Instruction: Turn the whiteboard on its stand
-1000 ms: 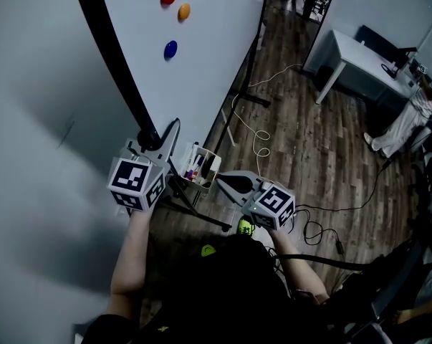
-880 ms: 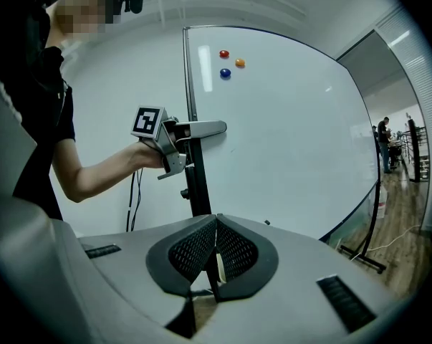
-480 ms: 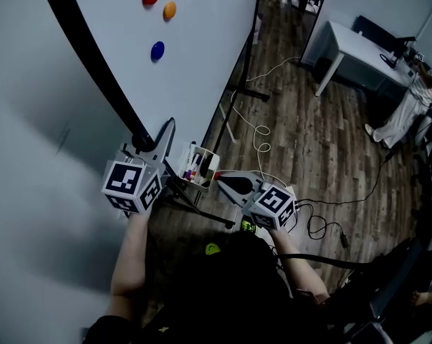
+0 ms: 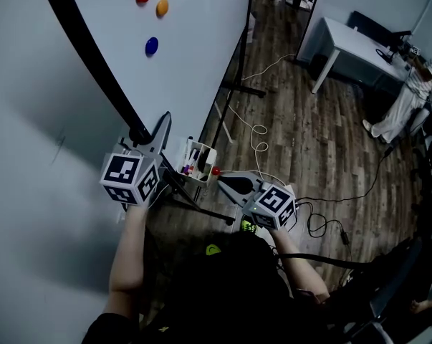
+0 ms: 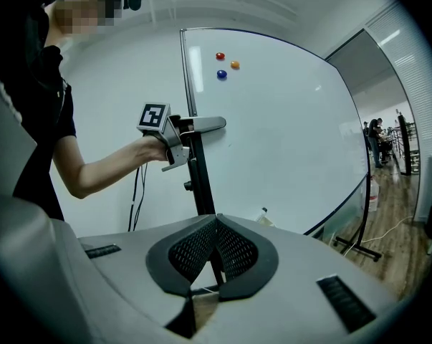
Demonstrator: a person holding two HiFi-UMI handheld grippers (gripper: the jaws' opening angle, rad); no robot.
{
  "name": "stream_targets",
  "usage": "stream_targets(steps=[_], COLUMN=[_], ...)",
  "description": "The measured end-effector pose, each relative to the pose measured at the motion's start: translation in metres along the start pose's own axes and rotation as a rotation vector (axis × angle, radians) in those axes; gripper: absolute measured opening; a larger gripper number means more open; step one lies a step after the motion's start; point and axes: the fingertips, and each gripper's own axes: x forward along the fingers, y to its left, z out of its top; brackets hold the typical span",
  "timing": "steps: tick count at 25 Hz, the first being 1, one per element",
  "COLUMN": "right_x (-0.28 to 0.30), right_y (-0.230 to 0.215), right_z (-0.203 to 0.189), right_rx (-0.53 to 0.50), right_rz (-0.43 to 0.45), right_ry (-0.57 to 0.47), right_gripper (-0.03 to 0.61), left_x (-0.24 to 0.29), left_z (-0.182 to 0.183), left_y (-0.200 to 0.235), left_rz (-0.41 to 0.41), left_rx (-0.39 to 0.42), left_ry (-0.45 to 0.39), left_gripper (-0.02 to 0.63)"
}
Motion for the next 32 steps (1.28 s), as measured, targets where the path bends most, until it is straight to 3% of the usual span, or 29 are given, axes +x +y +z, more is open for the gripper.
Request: stream_targets(steps=[14, 32], right_x=[-0.007, -0.027], right_y=[-0.016, -0.025], right_z=[-0.067, -0.107], right_rx=[-0.026, -0.083], right_rz=[-0.041, -0.067], right_ry=[0.038, 0.086], right_gripper=[0.021, 0.021], left_x=[0.014, 0.019], left_z=[-0.065, -0.099], left_y=[0.011, 0.019], left_rz=[0.007, 0.015], left_rx=[-0.027, -0.036], left_ry=[-0.037, -0.078], left_gripper=[0.109, 0.109])
